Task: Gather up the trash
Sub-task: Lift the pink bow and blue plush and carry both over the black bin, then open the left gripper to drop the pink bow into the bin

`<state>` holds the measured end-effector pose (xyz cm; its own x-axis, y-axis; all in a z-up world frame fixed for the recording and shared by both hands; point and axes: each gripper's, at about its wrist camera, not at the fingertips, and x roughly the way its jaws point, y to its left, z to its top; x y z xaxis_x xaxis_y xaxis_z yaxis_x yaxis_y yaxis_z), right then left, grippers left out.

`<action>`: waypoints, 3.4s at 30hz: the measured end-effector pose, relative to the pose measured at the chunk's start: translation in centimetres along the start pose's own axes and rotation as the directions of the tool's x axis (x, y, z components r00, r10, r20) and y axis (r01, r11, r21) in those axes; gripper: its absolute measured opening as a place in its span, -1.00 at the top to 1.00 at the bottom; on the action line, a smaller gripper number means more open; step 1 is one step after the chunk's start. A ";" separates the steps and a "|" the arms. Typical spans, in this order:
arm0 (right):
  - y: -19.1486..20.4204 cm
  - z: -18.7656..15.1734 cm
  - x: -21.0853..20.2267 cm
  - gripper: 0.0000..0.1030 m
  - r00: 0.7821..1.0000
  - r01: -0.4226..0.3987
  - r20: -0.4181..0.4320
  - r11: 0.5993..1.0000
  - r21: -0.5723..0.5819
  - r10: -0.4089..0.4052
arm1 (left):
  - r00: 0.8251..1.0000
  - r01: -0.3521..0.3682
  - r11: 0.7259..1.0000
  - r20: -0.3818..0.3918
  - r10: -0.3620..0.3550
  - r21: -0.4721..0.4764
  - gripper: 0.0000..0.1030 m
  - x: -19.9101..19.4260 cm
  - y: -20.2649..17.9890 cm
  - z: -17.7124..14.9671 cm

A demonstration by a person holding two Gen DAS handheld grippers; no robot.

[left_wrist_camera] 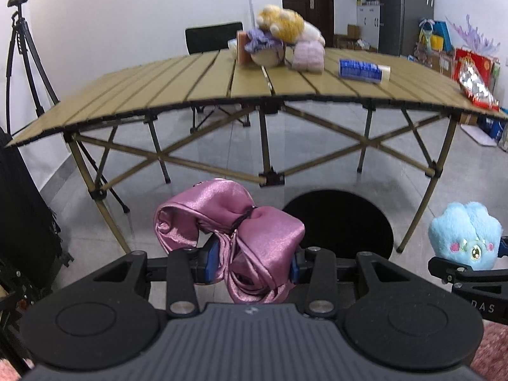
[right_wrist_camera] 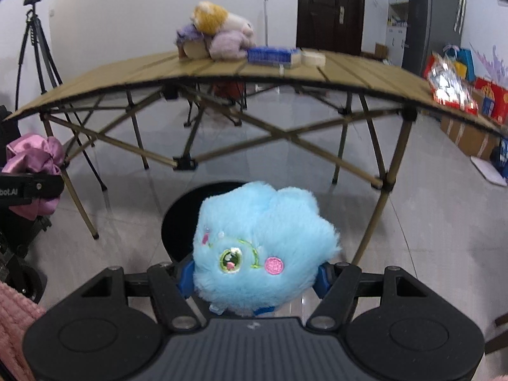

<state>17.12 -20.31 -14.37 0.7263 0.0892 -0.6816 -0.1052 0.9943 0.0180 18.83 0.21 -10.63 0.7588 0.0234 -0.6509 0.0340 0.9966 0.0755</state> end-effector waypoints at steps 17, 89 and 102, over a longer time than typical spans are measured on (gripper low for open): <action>-0.8 -2.5 4.6 -0.30 0.987 0.024 -0.160 0.999 0.035 -0.019 | 0.982 0.012 1.000 -0.189 -0.014 -0.012 0.21 5.4 0.2 -2.7; -11.2 1.2 13.5 -0.30 0.972 0.195 -0.175 0.956 0.218 -0.158 | 0.920 0.081 0.995 -0.379 -0.100 -0.065 0.21 18.0 -12.5 5.6; -11.1 1.5 14.4 -0.30 0.970 0.204 -0.179 0.953 0.223 -0.166 | 0.911 0.062 0.997 -0.405 -0.077 -0.048 0.04 19.5 -13.5 5.5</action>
<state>29.76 -30.01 -23.33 0.6000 -0.0891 -0.7950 0.1999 0.9790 0.0411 36.78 -13.21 -20.22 0.4255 -0.0230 -0.9047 0.0498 0.9988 -0.0020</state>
